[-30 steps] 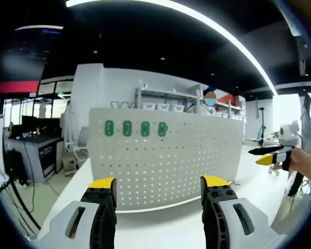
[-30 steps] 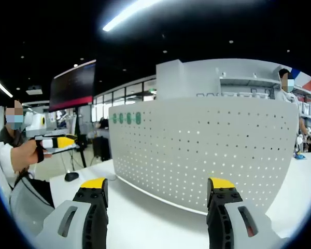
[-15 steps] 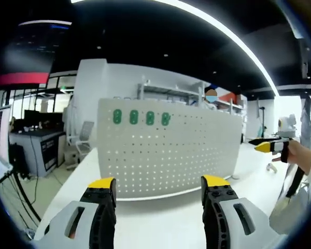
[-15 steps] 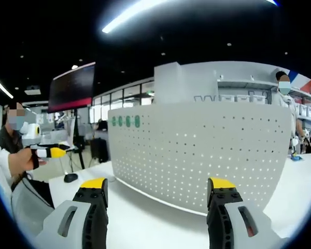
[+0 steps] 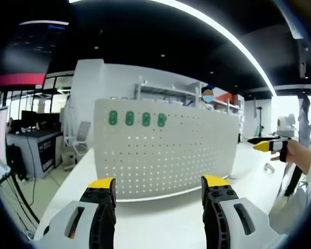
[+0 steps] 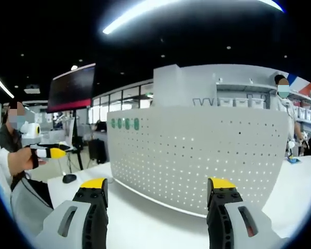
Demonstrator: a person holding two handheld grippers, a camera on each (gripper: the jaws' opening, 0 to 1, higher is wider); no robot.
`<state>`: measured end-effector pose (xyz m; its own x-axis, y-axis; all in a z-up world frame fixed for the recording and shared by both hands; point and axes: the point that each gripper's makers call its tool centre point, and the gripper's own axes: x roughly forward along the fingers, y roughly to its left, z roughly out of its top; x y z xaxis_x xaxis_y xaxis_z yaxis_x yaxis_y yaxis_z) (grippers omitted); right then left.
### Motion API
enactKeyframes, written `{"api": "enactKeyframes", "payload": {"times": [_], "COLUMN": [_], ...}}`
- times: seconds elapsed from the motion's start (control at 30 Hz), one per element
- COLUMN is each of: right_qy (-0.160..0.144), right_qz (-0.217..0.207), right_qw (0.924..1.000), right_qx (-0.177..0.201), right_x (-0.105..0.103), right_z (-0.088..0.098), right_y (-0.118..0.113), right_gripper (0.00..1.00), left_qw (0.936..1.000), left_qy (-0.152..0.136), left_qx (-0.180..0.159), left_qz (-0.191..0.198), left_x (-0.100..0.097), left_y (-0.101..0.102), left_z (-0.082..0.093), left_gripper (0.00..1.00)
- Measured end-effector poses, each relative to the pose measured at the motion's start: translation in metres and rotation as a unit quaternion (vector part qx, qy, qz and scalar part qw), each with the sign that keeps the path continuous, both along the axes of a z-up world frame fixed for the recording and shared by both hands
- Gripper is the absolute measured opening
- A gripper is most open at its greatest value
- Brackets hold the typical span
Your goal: Insert the hook assembly into the mounting plate slot until the hook locks in place.
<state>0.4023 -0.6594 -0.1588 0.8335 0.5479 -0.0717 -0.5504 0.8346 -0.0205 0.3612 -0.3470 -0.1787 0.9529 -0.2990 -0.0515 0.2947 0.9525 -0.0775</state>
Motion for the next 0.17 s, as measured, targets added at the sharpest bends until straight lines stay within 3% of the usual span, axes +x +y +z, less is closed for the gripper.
{"api": "enactKeyframes", "payload": {"times": [0.17], "right_qy": [0.001], "right_qz": [0.000], "right_qw": [1.0000], "right_qx": [0.003], "right_x": [-0.0005], "right_z": [-0.0009], "right_y": [-0.0004], "right_gripper": [0.79], "left_qw": [1.0000], "left_qy": [0.003], "left_qx": [0.001], "left_qz": [-0.005], "left_x": [-0.0012], "left_y": [-0.0021], "left_z": [-0.0013], "left_gripper": [0.68]}}
